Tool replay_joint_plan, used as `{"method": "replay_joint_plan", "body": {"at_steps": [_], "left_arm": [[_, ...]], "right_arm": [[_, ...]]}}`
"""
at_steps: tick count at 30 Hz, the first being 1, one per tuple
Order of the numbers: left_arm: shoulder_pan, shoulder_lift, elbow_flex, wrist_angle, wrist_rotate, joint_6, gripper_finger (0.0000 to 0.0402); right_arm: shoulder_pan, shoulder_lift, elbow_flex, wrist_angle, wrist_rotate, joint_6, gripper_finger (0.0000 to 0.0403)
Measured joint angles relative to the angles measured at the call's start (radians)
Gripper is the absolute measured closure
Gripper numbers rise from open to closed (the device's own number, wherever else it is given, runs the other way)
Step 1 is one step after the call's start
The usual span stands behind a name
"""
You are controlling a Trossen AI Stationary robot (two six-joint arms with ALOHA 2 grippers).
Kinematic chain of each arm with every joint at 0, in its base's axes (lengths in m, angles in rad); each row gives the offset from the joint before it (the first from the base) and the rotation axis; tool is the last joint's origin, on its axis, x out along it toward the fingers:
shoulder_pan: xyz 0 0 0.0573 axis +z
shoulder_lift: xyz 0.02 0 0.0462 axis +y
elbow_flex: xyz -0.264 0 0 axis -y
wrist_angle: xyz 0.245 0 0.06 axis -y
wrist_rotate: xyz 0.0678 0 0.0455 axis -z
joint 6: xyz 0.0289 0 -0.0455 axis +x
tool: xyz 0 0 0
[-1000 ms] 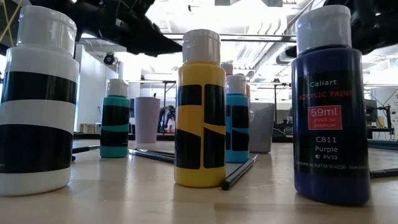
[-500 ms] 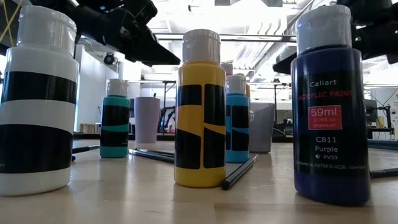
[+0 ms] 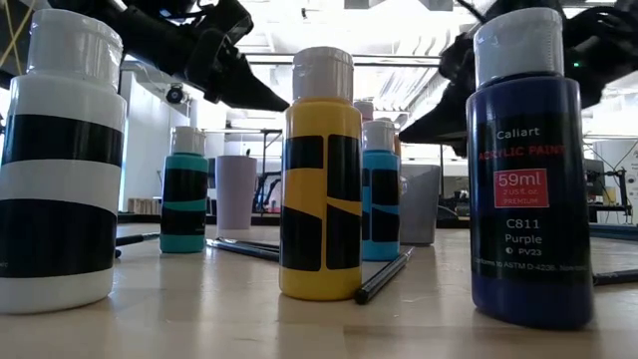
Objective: Pick & Place Paint Supplies
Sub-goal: Adjust the paint bottles
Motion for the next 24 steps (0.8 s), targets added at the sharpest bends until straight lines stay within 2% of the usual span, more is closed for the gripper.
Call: {"method": "replay_joint_plan", "body": {"at_steps": [3, 6, 14, 24], "left_arm": [[0.000, 0.000, 0.000, -0.011, 0.000, 0.000, 0.0400], [0.000, 0.000, 0.000, -0.011, -0.001, -0.001, 0.0401], [0.000, 0.000, 0.001, -0.027, -0.001, -0.002, 0.0401], [0.000, 0.000, 0.001, -0.026, -0.001, -0.002, 0.0401]], "right_arm": [[0.000, 0.046, 0.040, -0.035, 0.007, -0.001, 0.0401], [0.001, 0.070, 0.070, -0.098, 0.061, 0.019, 0.0401], [0.001, 0.076, 0.094, -0.130, 0.136, 0.015, 0.0401], [-0.025, 0.075, 0.102, -0.180, 0.128, 0.006, 0.0401]]}}
